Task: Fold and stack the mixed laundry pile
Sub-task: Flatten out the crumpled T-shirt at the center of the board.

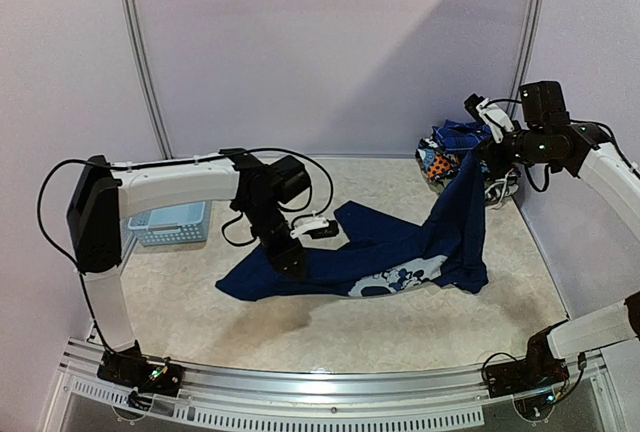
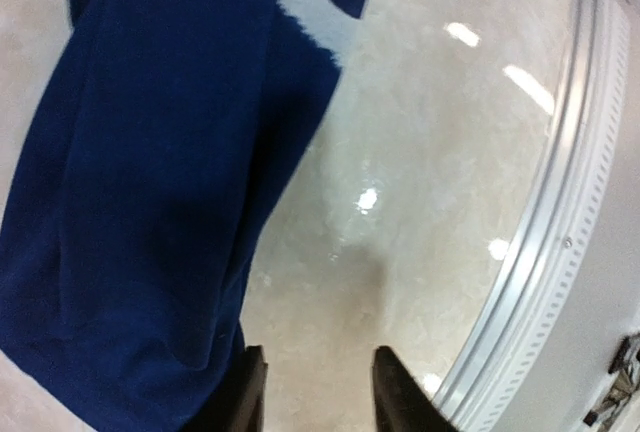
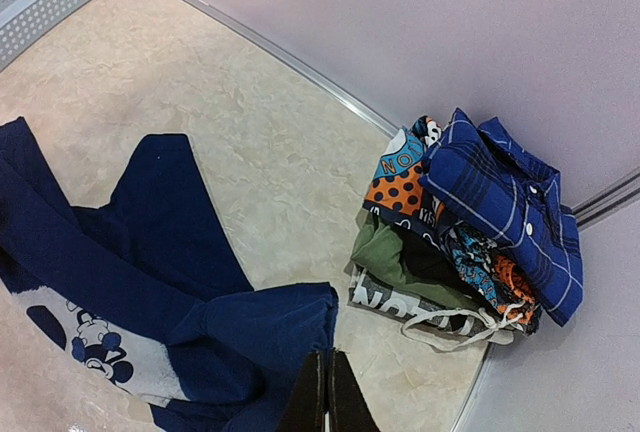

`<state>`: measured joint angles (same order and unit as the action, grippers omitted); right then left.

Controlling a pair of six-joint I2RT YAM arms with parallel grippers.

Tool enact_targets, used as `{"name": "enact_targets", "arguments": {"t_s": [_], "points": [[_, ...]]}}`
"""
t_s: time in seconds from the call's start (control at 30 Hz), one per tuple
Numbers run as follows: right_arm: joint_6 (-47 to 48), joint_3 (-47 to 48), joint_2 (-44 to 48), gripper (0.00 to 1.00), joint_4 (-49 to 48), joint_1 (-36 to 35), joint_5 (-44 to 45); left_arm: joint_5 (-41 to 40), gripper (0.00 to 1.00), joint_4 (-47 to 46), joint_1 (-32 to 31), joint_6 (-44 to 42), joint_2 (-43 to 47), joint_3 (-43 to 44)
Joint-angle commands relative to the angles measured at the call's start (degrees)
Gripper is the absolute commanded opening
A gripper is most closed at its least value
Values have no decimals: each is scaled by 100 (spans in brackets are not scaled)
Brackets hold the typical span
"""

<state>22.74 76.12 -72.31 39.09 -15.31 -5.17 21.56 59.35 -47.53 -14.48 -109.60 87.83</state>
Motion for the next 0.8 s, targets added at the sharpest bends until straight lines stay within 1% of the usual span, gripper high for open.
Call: {"name": "enact_targets", "arguments": {"t_s": [0.0,0.03,0.07,0.13,0.23,0.3,0.47,0.57,0.77], "points": [[-13,63,114,0,40,28,-16,-1428,49,-751,212,799,561,-442],[-21,54,113,0,39,28,-41,-1608,51,-941,431,1065,581,-480],[-36,57,108,0,39,31,-61,-1717,52,-1089,665,1527,562,-503],[-56,68,104,0,45,29,-87,-1522,53,-1460,1081,1989,529,-647],[-53,72,135,0,47,24,-61,-1096,53,-2131,1263,2277,460,-937],[-42,57,143,0,51,28,-46,-960,53,-2274,1289,2354,260,-864],[-50,4,171,0,51,31,-46,-784,53,-2252,1348,2237,-317,-640],[-35,-9,181,0,53,26,-13,-507,51,-2069,1402,2156,-535,-526],[-1,-14,148,0,41,28,7,-329,48,-1837,1404,1972,-474,-644]]}}
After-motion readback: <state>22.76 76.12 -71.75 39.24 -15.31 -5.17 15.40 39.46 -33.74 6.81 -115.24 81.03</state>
